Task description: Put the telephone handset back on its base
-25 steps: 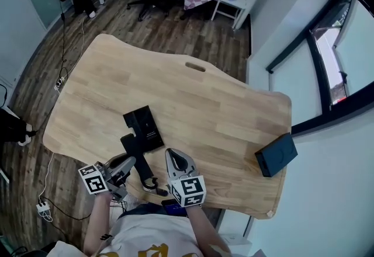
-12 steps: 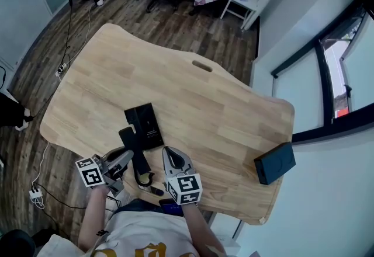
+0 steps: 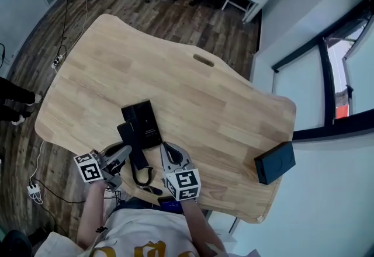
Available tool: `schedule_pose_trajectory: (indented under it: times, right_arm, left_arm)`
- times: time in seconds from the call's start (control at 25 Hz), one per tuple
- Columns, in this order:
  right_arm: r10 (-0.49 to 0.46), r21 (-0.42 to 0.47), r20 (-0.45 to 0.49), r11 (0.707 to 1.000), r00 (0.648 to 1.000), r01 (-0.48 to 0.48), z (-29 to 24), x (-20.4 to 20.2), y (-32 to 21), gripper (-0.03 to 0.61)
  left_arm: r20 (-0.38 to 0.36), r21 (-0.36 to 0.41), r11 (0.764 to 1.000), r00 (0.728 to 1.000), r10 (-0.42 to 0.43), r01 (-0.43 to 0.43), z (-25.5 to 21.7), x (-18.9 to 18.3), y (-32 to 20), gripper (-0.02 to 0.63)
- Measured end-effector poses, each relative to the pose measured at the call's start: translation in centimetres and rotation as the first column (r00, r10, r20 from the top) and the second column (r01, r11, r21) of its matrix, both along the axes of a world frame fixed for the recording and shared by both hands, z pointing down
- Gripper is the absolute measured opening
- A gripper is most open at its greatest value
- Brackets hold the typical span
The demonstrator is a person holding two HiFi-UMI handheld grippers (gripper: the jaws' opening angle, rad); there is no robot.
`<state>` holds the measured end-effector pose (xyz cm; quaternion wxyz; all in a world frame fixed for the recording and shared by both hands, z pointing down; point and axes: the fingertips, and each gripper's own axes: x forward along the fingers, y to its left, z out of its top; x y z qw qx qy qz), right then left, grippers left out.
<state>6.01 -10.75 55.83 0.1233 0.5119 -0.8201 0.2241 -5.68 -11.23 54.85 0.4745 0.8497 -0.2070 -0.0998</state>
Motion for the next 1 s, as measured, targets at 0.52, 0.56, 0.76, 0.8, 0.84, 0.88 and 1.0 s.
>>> schedule_pose_trajectory:
  times: [0.52, 0.56, 0.76, 0.8, 0.84, 0.88, 1.0]
  right_arm:
    - [-0.042, -0.056, -0.011, 0.998, 0.999, 0.041, 2.7, -0.2, -1.4, 0.006]
    - [-0.045, -0.06, -0.01, 0.997, 0.999, 0.044, 2.9, -0.2, -1.5, 0.006]
    - [-0.061, -0.082, -0.023, 0.995, 0.998, 0.059, 3.7, -0.3, -1.7, 0.006]
    - [-0.058, -0.087, -0.024, 0.995, 0.998, 0.056, 3.9, -0.1, -1.8, 0.006]
    - [-0.054, -0.09, -0.024, 0.995, 0.998, 0.052, 4.0, 0.1, -1.9, 0.006]
    - [-0.049, -0.093, -0.022, 0.995, 0.999, 0.047, 4.2, 0.4, -2.1, 0.006]
    - [-0.044, -0.098, -0.016, 0.994, 0.999, 0.042, 4.6, 0.9, -2.6, 0.006]
  left_arm:
    - [0.017, -0.042, 0.999, 1.0, 0.009, -0.008, 3.5, 0.2, -2.1, 0.072]
    - [0.02, -0.044, 0.999, 1.0, 0.01, -0.009, 3.7, 0.3, -2.2, 0.072]
    - [0.016, -0.065, 0.998, 1.0, -0.012, 0.013, 4.7, -0.2, -2.9, 0.072]
    - [0.017, -0.069, 0.997, 1.0, -0.017, 0.018, 4.9, -0.3, -3.0, 0.072]
    - [0.019, -0.073, 0.997, 1.0, -0.021, 0.022, 5.2, -0.3, -3.1, 0.072]
    - [0.021, -0.076, 0.997, 1.0, -0.023, 0.025, 5.5, -0.3, -3.2, 0.072]
    - [0.03, -0.087, 0.996, 0.999, -0.029, 0.031, 6.2, -0.2, -3.3, 0.073]
